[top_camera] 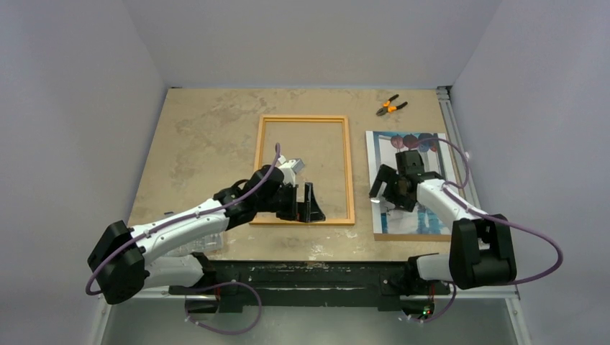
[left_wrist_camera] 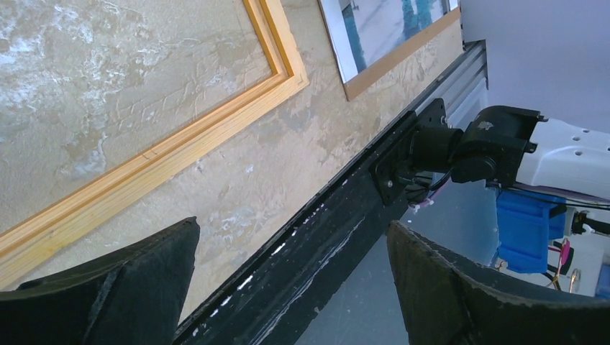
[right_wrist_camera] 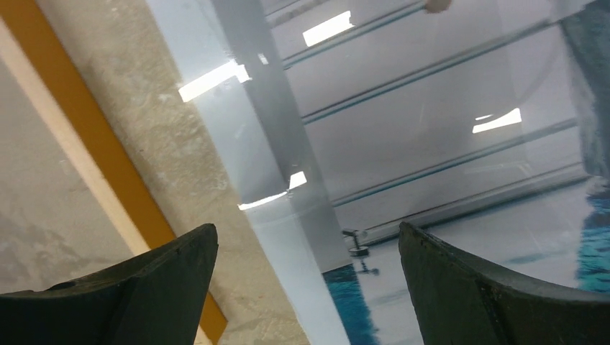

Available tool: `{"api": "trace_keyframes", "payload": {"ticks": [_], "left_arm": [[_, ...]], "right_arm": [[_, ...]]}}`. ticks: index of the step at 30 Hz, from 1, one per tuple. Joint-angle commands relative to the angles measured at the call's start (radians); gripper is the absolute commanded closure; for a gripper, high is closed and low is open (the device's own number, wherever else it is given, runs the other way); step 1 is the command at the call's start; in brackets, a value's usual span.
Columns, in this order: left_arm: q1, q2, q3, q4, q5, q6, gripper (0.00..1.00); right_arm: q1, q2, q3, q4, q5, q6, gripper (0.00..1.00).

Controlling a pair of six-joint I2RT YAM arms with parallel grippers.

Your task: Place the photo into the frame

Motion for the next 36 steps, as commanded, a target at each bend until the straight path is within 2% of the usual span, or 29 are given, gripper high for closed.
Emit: {"api": "trace_keyframes", "payload": {"ticks": [1,9,15,20,24,28,32,36], "left_arm": [[-0.009,0.012,0.052,0.017,-0.005,-0.003,0.01],[-0.021,0.025,0.066,0.011,-0.007,0.0,0.02],[-0.035,0.049,0.081,0.0,-0.009,0.01,0.02],[-0.057,0.079,0.109,-0.031,-0.04,0.02,0.05],[-0.081,0.098,0.135,-0.075,-0.103,0.031,0.08],[-0.109,0.131,0.175,-0.179,-0.25,0.072,0.09],[-0.117,0.203,0.212,-0.249,-0.347,0.113,0.09],[-0.122,0.228,0.195,-0.248,-0.38,0.117,0.09]], "right_arm": [[0.08,0.073,-0.1,0.06,-0.233,0.12,0.06],[0.145,0.03,-0.109,0.081,-0.282,0.189,0.06],[0.144,-0.099,-0.041,-0.003,-0.245,0.189,0.05],[0.142,-0.145,0.02,-0.087,-0.177,0.171,0.04],[0.142,-0.144,0.046,-0.119,-0.133,0.128,0.06],[0.142,-0.141,0.064,-0.136,-0.106,0.102,0.07],[0.145,-0.125,0.074,-0.107,-0.134,0.103,0.16],[0.17,-0.064,0.104,-0.076,-0.167,0.103,0.22]]}}
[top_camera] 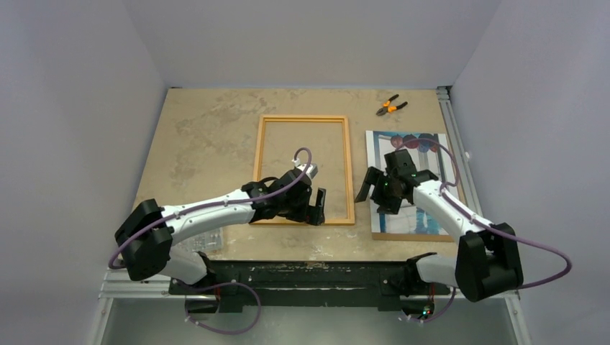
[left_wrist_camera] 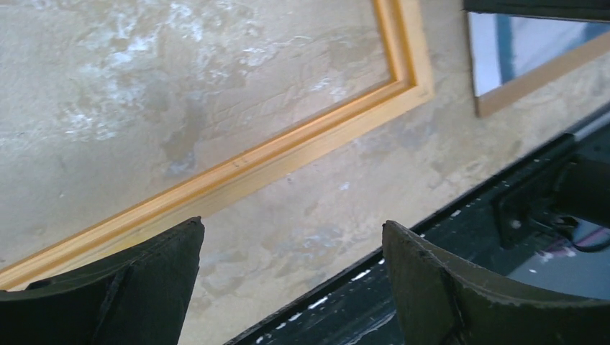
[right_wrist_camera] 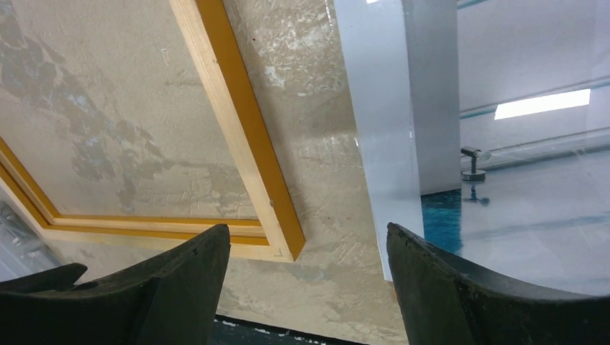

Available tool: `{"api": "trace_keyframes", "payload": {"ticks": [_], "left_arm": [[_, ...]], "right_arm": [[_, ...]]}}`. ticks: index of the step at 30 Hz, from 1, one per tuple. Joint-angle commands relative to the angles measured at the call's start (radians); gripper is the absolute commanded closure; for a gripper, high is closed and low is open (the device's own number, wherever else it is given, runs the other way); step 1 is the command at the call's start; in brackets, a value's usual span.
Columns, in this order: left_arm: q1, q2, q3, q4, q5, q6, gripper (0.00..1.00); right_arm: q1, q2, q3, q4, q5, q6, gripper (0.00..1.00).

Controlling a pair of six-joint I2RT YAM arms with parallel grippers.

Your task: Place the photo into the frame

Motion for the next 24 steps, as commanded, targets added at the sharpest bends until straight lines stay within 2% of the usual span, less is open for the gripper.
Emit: {"api": "trace_keyframes", "payload": {"ticks": [1,9,19,24], "left_arm": [[-0.007,0.014,0.004,-0.034,-0.094,0.034,0.09],[-0.007,0.018,-0.021,-0.033,-0.107,0.023,0.09],[-0.007,-0.145,-0.04,-0.078,-0.155,0.012,0.09],[-0.007,-0.249,-0.066,-0.087,-0.183,-0.001,0.09]], "right_arm": [[0.04,0.062,0.075,0.034,-0.023,-0.016,0.23],[0.17,0.239,0.163,0.061,0.065,-0.006,0.35],[0.311,0.347,0.211,0.003,0.269,-0.014,0.55],[0.39,0.402,0.244,-0.017,0.348,-0.022,0.74]]}}
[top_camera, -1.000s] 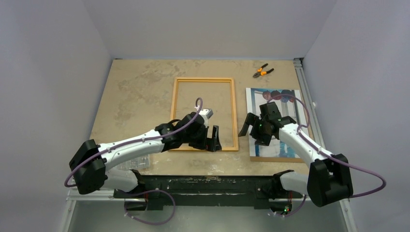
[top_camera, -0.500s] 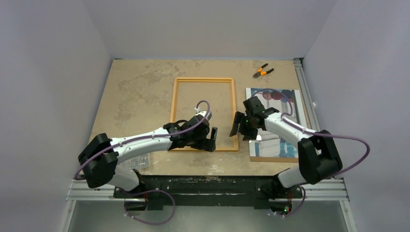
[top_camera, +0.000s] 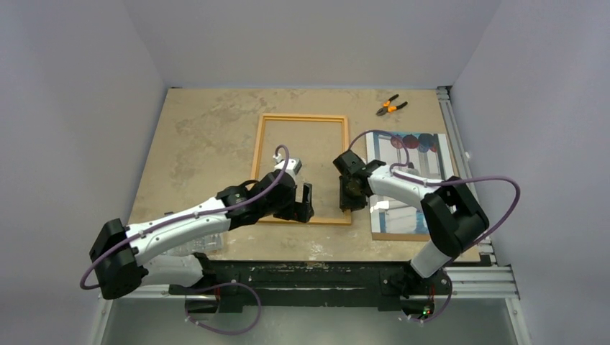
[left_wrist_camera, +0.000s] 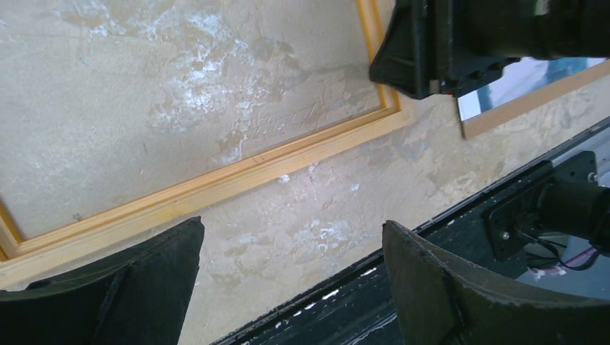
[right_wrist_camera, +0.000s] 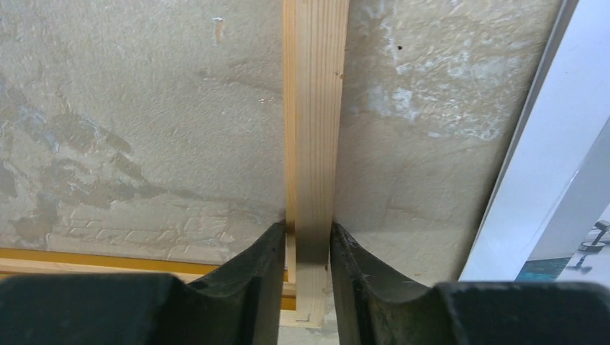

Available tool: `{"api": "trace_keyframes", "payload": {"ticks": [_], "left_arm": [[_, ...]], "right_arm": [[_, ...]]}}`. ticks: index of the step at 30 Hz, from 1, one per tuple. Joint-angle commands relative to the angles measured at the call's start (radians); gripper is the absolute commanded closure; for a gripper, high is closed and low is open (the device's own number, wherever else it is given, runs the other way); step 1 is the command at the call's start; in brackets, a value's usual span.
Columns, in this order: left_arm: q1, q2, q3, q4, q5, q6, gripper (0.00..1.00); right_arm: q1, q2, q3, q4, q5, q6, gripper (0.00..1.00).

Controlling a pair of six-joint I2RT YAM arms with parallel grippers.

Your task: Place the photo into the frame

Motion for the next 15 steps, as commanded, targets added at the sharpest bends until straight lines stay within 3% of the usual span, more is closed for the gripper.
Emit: {"api": "trace_keyframes", "payload": {"ticks": [1,10,15], "left_arm": [[-0.008,-0.096,-0.025,-0.009,-0.051,-0.009,0.09],[-0.007,-0.167,-0.035,-0.041,-0.083,-0.023,0.09],[-0.007,-0.187,-0.035,-0.053,-0.093,-0.026,0.09]], "right_arm": [[0.072,0.044,0.048,-0.022,0.118,-0.012,0.77],[0.228,0.142,0.133,-0.071,0.221,-0.003,0.98],[0.247,0.155,0.134,-0.083,0.212,0.053,1.0]]}}
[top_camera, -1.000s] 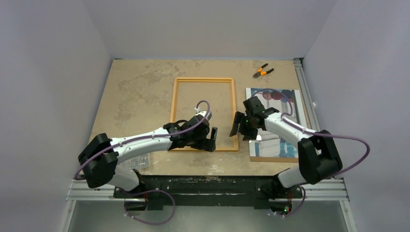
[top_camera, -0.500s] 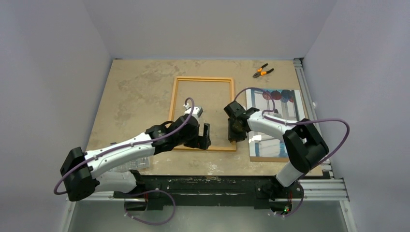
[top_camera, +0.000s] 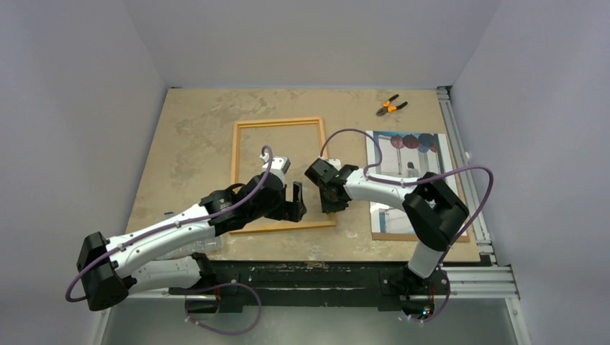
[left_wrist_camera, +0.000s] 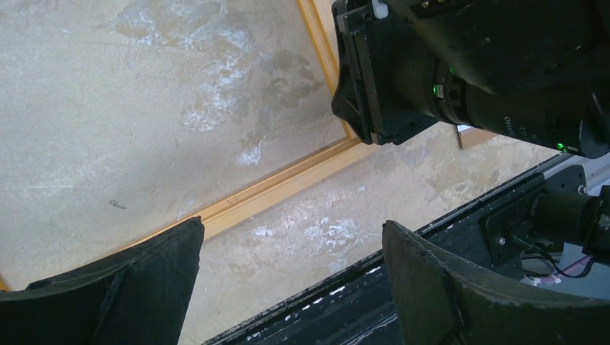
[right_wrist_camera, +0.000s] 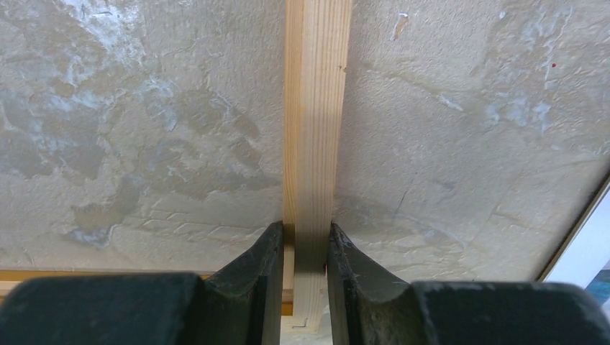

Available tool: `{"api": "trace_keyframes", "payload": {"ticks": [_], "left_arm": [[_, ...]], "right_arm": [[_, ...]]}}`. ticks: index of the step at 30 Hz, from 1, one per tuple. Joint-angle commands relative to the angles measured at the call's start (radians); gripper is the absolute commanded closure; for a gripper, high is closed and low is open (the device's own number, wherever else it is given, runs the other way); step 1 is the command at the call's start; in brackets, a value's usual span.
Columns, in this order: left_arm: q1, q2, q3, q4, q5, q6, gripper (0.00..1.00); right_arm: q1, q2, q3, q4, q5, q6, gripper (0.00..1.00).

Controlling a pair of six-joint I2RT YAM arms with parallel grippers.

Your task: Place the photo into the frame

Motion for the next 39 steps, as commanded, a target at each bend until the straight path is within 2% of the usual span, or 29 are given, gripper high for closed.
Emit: {"api": "trace_keyframes", "payload": {"ticks": [1,12,16,31,39], "left_arm": [[-0.007,-0.035,-0.006,-0.009,-0.031,-0.019,0.09],[-0.008,-0.043,-0.017,-0.017,-0.043,-0.028,0.09],[-0.007,-0.036,-0.018,-0.015,-0.042,-0.027,0.09],[-0.008,-0.036,-0.021,-0.017,-0.037,-0.024,0.08],[-0.008,-0.032,-0.021,-0.015,-0.035,-0.024,0.08]], "right_arm": [[0.021,0.025,-0.012,-0.054,0.039,0.047,1.0],[-0.003,-0.091,-0.146,-0.009,0.013,0.219,1.0],[-0.03,-0.114,-0.15,0.003,0.019,0.192,1.0],[-0.1,-0.008,0.0,-0.029,0.043,0.062,1.0],[-0.112,-0.02,-0.01,-0.014,-0.002,0.04,1.0]]}}
